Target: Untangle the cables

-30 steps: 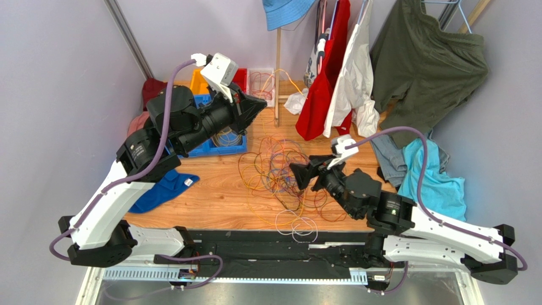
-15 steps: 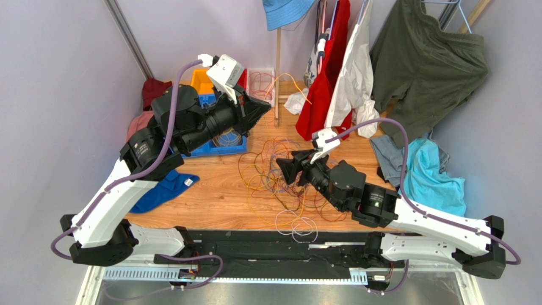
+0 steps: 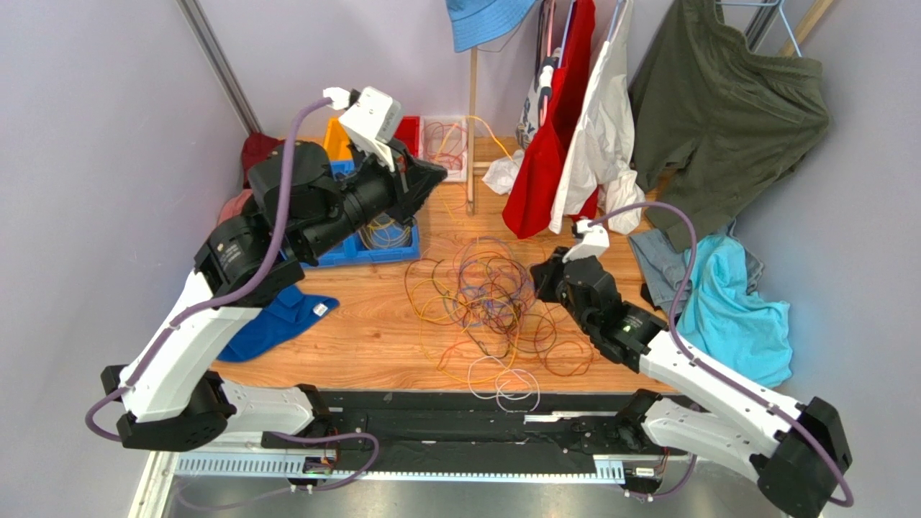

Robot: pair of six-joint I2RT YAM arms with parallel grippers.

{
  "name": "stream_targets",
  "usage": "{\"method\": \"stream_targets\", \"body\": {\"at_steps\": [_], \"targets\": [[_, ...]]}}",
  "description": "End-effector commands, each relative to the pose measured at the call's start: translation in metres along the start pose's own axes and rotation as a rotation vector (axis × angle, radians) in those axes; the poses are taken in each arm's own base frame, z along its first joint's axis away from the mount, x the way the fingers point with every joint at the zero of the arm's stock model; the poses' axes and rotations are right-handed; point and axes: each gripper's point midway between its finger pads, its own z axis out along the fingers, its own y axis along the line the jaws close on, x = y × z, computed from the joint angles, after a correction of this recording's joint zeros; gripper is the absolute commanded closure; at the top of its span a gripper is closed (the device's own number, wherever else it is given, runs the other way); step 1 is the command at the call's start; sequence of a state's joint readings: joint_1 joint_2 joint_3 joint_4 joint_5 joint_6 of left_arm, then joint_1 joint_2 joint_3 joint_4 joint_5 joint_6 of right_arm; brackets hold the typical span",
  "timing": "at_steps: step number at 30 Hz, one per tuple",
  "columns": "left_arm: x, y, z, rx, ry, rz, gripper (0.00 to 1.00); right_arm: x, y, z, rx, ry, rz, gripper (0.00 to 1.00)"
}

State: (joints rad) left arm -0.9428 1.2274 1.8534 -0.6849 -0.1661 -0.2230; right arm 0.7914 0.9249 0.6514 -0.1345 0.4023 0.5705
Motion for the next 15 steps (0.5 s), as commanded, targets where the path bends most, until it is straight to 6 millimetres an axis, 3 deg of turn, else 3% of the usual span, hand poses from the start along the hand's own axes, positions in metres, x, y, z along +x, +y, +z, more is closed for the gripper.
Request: {"method": "stream_targets", "body": {"at_steps": [1,2,5,8,10,11,12,14,15], "targets": [[-0.063,0.009,-0.027,-0.051,-0.165,0.029,1.0,0.059,-0.041,0.01,0.08,0.16,0.231,1.0],[-0.079,0.01,-0.035,-0.061,-0.21,0.024,1.0,0.068,-0.043,0.012,0.082,0.178,0.241,1.0],[-0.103,0.012,-0.046,-0.07,-0.279,0.034,1.0,0.093,-0.051,0.011,0.101,0.243,0.261,1.0],[-0.117,0.015,-0.053,-0.086,-0.323,0.049,1.0,0.105,-0.058,0.009,0.123,0.278,0.253,1.0],[-0.12,0.014,-0.052,-0.085,-0.331,0.064,1.0,0.101,-0.051,0.005,0.081,0.27,0.254,0.97],[-0.12,0.014,-0.051,-0.085,-0.329,0.067,1.0,0.094,-0.043,0.004,0.037,0.256,0.232,0.88],[-0.119,0.014,-0.048,-0.086,-0.325,0.07,1.0,0.079,-0.034,-0.001,0.001,0.219,0.226,0.69],[-0.115,0.014,-0.041,-0.09,-0.308,0.077,1.0,0.068,-0.022,-0.016,-0.019,0.196,0.143,0.53],[-0.112,0.014,-0.038,-0.09,-0.299,0.082,1.0,0.044,-0.008,-0.023,-0.035,0.131,0.111,0.43]]}}
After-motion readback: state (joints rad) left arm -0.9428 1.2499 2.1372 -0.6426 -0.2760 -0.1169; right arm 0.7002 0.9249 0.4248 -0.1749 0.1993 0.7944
